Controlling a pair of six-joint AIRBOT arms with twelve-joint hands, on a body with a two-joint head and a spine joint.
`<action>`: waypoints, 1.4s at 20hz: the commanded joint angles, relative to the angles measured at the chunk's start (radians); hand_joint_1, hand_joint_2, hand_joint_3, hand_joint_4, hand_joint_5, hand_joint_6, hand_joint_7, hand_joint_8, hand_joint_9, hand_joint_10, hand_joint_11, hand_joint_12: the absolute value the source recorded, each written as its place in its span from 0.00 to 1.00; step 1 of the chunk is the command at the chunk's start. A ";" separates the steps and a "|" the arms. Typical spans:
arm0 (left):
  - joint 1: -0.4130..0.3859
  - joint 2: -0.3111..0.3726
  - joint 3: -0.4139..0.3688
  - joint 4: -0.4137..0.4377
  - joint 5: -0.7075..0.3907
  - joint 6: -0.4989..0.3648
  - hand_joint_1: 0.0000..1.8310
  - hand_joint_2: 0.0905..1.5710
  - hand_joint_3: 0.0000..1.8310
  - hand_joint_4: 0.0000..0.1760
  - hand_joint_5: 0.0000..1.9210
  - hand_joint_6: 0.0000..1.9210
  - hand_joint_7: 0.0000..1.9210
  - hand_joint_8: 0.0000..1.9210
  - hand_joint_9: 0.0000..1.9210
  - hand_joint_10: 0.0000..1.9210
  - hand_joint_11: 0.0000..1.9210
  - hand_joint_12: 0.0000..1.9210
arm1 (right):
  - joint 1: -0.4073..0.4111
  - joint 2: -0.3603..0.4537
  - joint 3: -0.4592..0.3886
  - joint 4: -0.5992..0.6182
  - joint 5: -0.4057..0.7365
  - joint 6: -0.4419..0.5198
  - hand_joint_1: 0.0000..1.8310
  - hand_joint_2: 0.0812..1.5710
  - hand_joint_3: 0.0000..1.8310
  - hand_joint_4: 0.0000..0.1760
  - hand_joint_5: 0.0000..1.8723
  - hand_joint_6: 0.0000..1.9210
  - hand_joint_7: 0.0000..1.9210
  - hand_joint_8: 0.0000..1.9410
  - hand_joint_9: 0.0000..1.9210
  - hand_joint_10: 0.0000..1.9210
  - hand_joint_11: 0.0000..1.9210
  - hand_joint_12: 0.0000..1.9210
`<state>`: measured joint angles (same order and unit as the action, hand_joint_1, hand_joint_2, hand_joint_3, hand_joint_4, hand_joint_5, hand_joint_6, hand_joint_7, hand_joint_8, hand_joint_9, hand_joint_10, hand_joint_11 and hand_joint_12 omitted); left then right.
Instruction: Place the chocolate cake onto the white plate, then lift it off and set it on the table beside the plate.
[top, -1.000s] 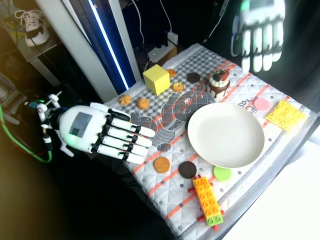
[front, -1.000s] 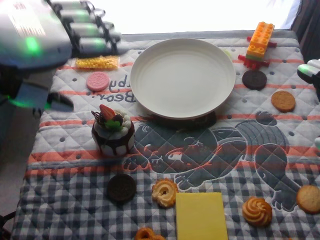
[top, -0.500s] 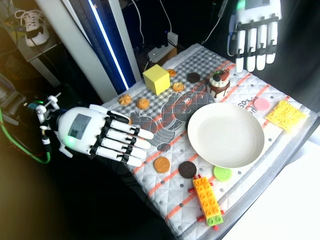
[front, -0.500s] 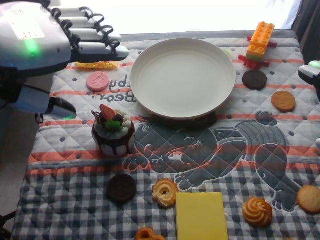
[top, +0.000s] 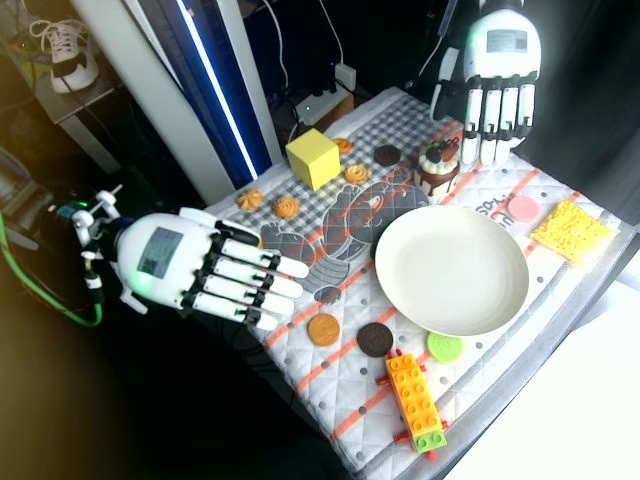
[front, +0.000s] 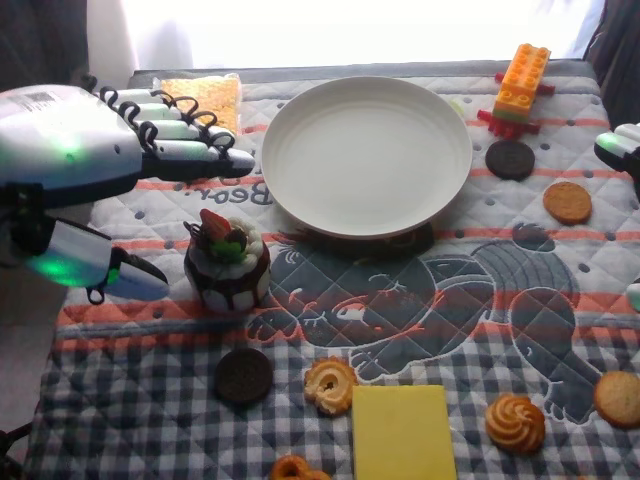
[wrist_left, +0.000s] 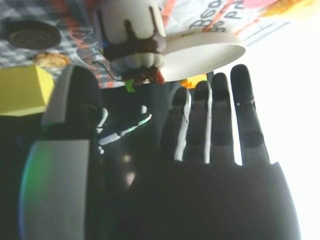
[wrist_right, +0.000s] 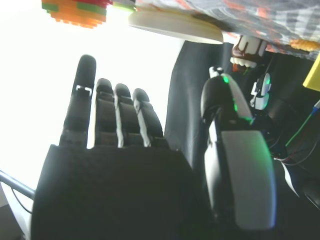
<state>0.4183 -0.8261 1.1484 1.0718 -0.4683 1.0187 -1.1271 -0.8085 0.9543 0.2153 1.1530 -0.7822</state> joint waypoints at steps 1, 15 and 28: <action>0.002 -0.005 0.007 -0.056 -0.067 -0.002 0.30 0.64 0.00 0.29 0.06 0.00 0.05 0.00 0.00 0.25 0.00 0.85 | 0.003 0.002 0.002 0.012 0.122 0.006 0.29 0.80 0.00 0.00 0.00 0.00 0.00 0.00 0.00 0.01 0.00 0.62; 0.067 -0.094 0.050 -0.173 -0.111 -0.002 0.39 0.66 0.01 0.09 0.02 0.01 0.06 0.01 0.00 0.33 0.00 0.93 | 0.002 0.002 0.001 0.015 0.122 0.006 0.23 0.79 0.00 0.00 0.00 0.00 0.00 0.00 0.02 0.02 0.00 0.29; 0.090 -0.161 0.090 -0.167 -0.090 -0.002 0.73 0.75 0.00 0.00 0.03 0.87 0.01 0.92 0.13 1.00 0.15 1.00 | -0.006 0.002 0.002 0.020 0.122 0.006 0.22 0.78 0.00 0.00 0.00 0.00 0.02 0.00 0.04 0.05 0.00 0.38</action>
<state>0.5140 -0.9882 1.2339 0.9318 -0.4957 1.0168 -1.1347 -0.8085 0.9543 0.2241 1.1538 -0.7818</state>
